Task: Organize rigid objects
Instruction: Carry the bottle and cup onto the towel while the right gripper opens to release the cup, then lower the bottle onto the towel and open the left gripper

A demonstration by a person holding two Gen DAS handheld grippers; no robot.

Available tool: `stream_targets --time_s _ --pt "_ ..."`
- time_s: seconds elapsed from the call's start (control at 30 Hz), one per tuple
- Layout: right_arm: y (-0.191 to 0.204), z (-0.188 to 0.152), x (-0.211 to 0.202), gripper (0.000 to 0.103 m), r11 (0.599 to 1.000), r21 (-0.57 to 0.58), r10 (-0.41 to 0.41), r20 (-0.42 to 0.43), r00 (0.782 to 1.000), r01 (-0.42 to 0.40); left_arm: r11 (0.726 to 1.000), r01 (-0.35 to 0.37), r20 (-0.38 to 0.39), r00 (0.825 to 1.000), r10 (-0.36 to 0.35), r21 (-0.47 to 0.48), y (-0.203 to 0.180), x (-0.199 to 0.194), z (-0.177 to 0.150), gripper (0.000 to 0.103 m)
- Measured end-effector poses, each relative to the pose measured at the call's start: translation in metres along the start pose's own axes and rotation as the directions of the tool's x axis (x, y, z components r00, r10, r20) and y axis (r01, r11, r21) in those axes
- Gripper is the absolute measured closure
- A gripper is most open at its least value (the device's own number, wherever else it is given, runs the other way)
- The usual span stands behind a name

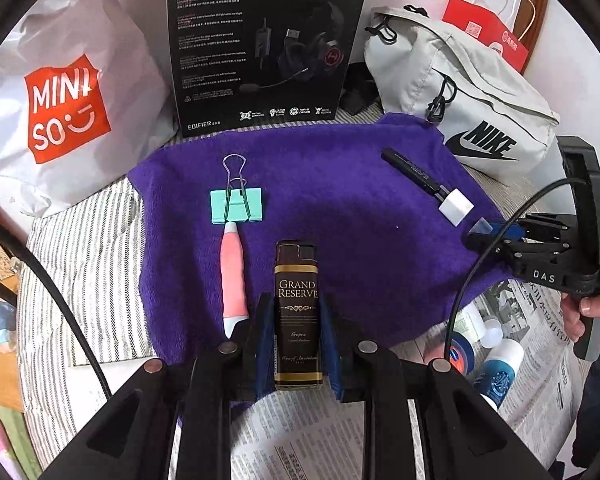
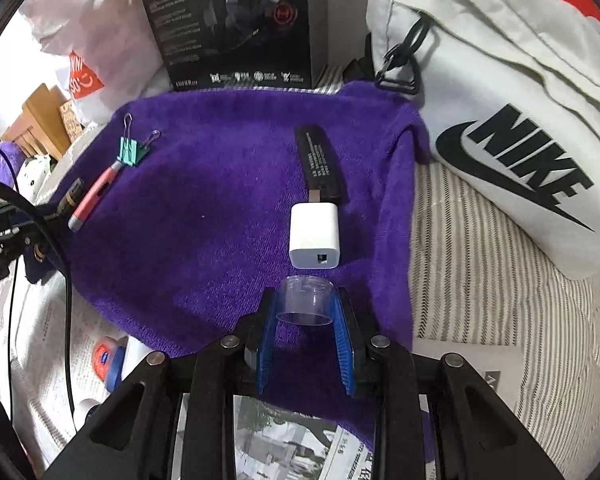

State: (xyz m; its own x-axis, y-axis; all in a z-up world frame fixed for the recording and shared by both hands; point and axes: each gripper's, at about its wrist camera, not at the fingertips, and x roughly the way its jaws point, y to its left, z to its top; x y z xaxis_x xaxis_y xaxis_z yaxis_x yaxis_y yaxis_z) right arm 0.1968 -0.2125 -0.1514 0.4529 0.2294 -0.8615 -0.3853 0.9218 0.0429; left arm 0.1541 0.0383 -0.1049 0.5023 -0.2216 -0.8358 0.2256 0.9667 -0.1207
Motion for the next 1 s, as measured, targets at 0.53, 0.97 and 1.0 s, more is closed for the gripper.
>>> stream_targets --time_s 0.53,0.97,1.0 --pt "0.013 0.003 0.011 0.068 0.998 -0.065 0.005 -0.018 1.000 -0.006 1.000 0.000 -0.032 0.999 -0.001 -0.023 0.018 0.024 0.011 0.081" --pt "0.008 -0.004 -0.021 0.042 0.999 -0.048 0.005 0.045 0.999 -0.003 1.000 -0.014 -0.075 0.997 0.012 -0.023 0.015 0.050 0.024 0.081" --pt "0.006 -0.005 -0.023 0.042 0.999 -0.039 0.011 0.047 0.999 -0.009 1.000 -0.016 -0.077 0.997 0.015 -0.020 0.014 0.052 0.025 0.081"
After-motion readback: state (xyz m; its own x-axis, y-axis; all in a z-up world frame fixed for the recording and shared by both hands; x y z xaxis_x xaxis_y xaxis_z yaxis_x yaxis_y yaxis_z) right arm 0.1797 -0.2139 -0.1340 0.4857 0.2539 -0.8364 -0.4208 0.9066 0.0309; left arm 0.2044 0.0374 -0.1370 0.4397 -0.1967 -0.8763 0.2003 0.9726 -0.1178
